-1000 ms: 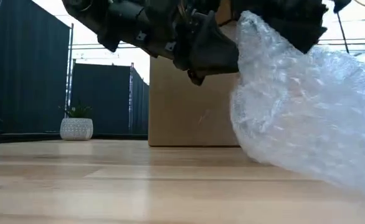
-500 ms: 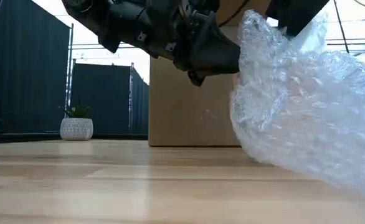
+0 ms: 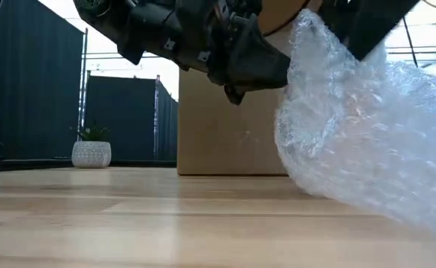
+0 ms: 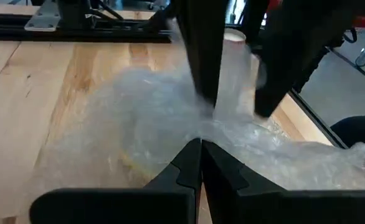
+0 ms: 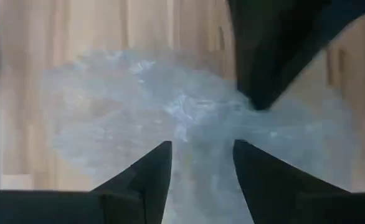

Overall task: Wrap mug
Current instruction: Wrap the orange mug with the bubble wrap

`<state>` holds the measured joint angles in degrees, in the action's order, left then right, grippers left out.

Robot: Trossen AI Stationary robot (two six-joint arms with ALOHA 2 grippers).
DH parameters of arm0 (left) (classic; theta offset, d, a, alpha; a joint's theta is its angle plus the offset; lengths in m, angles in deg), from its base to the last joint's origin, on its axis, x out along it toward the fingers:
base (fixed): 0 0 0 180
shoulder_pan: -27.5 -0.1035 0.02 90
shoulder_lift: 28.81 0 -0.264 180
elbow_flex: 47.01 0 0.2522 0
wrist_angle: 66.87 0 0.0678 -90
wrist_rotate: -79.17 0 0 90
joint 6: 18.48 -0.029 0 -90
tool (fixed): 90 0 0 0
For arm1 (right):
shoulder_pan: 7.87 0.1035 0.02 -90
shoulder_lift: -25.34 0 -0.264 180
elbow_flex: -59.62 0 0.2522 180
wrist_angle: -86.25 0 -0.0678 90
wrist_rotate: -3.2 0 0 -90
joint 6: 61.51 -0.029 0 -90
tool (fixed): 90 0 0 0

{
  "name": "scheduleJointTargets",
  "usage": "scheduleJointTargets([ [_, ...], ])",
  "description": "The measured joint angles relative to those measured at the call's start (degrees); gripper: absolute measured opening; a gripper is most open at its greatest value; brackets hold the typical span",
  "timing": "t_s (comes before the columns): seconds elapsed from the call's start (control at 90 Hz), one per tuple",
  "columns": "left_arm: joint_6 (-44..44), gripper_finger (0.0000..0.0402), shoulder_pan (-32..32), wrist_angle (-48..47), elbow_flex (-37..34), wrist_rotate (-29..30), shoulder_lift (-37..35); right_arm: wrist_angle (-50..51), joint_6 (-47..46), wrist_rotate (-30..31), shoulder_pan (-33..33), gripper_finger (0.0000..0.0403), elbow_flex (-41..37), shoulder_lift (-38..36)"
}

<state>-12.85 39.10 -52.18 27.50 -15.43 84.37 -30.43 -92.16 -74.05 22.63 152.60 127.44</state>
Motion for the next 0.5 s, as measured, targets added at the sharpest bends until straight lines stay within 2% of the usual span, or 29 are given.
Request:
scheduleJointTargets([
  [0.1,0.0,0.0002,0.0,0.0,0.0,0.0,0.0,-0.1,0.3,-1.6,0.0,0.016,0.0,2.5],
  [0.389,0.0,0.0002,0.0,0.3,0.0,0.0,0.0,-0.7,1.4,-1.5,-1.3,0.016,0.3,10.6],
  [0.5,0.0,0.0002,0.0,-0.4,0.0,0.0,-1.1,-0.4,1.9,-1.8,-1.3,0.016,0.3,11.3],
])
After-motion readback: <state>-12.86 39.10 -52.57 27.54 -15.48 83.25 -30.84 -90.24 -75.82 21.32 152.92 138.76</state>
